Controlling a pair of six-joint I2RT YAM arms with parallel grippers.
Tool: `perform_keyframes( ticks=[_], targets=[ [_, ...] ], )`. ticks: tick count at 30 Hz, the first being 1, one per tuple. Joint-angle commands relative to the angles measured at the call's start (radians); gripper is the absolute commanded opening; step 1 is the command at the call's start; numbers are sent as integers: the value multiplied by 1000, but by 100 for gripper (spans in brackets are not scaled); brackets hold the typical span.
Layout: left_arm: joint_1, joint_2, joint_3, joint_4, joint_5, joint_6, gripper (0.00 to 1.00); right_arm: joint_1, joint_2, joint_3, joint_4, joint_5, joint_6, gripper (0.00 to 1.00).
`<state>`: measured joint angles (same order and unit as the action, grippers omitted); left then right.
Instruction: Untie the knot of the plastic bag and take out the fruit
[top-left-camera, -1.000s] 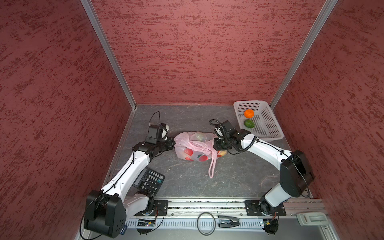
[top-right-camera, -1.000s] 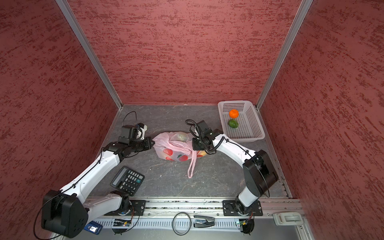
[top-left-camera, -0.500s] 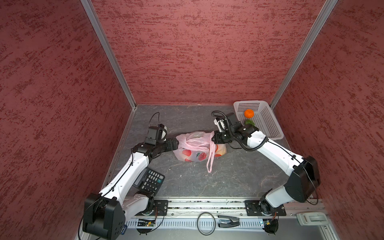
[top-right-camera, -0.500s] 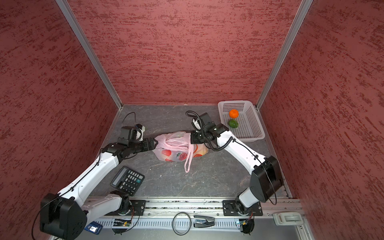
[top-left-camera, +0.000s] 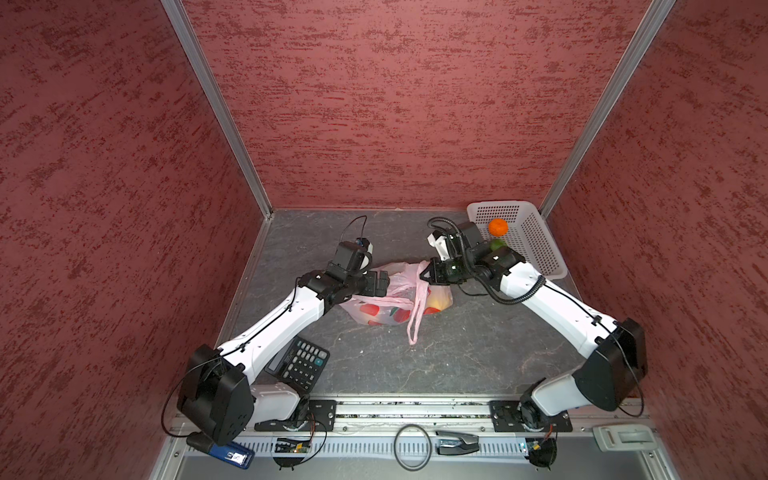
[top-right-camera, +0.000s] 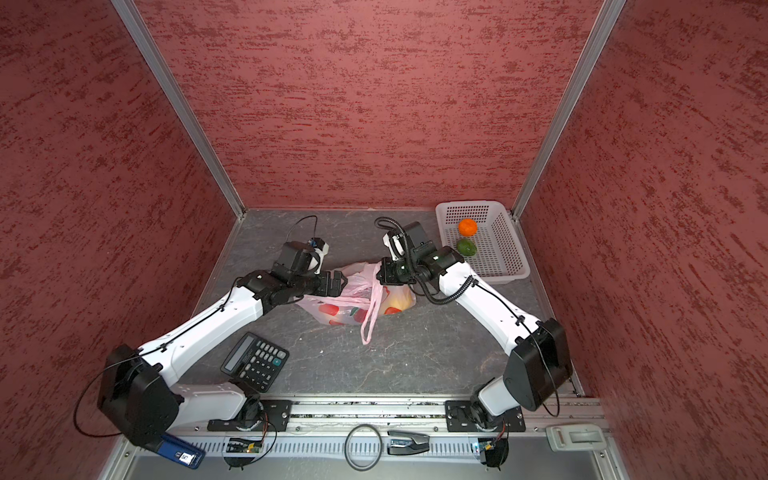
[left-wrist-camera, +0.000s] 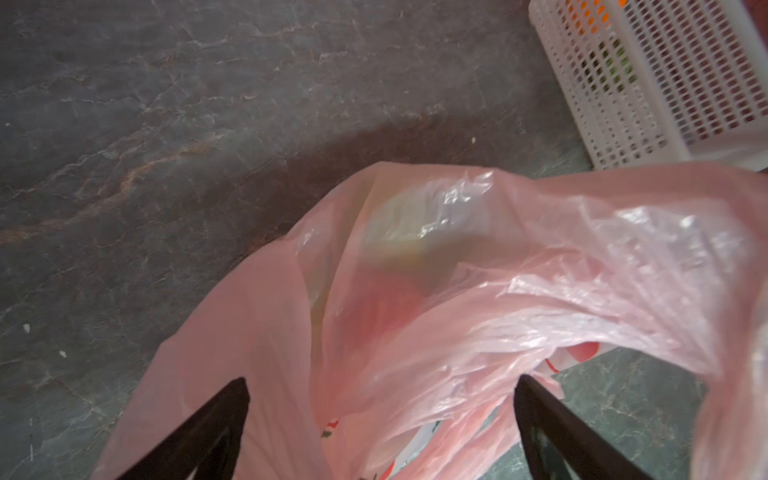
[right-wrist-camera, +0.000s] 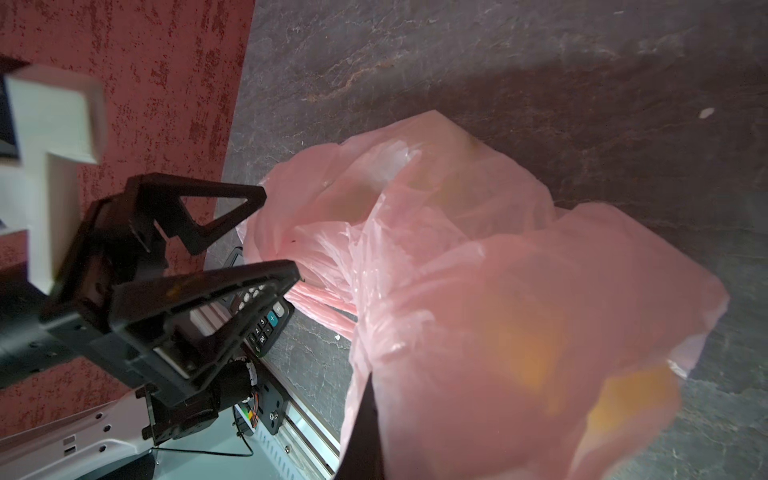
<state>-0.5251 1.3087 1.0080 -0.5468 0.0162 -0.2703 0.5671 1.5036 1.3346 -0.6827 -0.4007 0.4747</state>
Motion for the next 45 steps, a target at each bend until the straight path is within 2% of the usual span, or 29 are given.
perform_keyframes(
  ticks=[1,6,12,16,18,22,24,26,29,31,34,36,39,42,45],
  targets=[
    [0,3,-7,-12,-128,48,100,-13,-39,36,24,-1,13,0],
    [8,39,7,-89,-261,93,100,-49,-77,18,2,22,5,0],
    [40,76,-2,-144,-326,120,100,-110,-100,3,-19,19,-15,0],
    [65,35,2,-147,-346,125,100,-143,-110,-8,-42,24,-37,0],
    [75,9,8,-142,-337,136,94,-157,-113,-17,-49,23,-46,0],
    [98,-5,12,-118,-277,161,77,-166,-114,-38,-50,11,-60,0],
    [100,1,10,-89,-228,170,61,-166,-111,-54,-39,-14,-63,0],
    [100,9,13,-70,-181,167,50,-167,-108,-71,-29,-36,-68,0],
    [100,23,8,-37,-111,147,49,-166,-112,-95,-20,-40,-77,0],
    [100,36,-6,-20,-83,137,42,-165,-117,-102,-18,-37,-80,0],
    [99,44,-24,-2,-28,129,38,-167,-120,-103,-21,-27,-85,0],
    [97,39,-31,5,10,115,39,-167,-123,-100,-23,-24,-87,0],
    [95,23,-43,9,51,74,59,-167,-122,-94,-20,-20,-85,0],
    [84,14,-57,-15,54,37,62,-167,-123,-87,-16,-15,-82,0],
    [53,8,-73,-58,8,17,63,-167,-123,-81,-15,-9,-82,0]
  ],
)
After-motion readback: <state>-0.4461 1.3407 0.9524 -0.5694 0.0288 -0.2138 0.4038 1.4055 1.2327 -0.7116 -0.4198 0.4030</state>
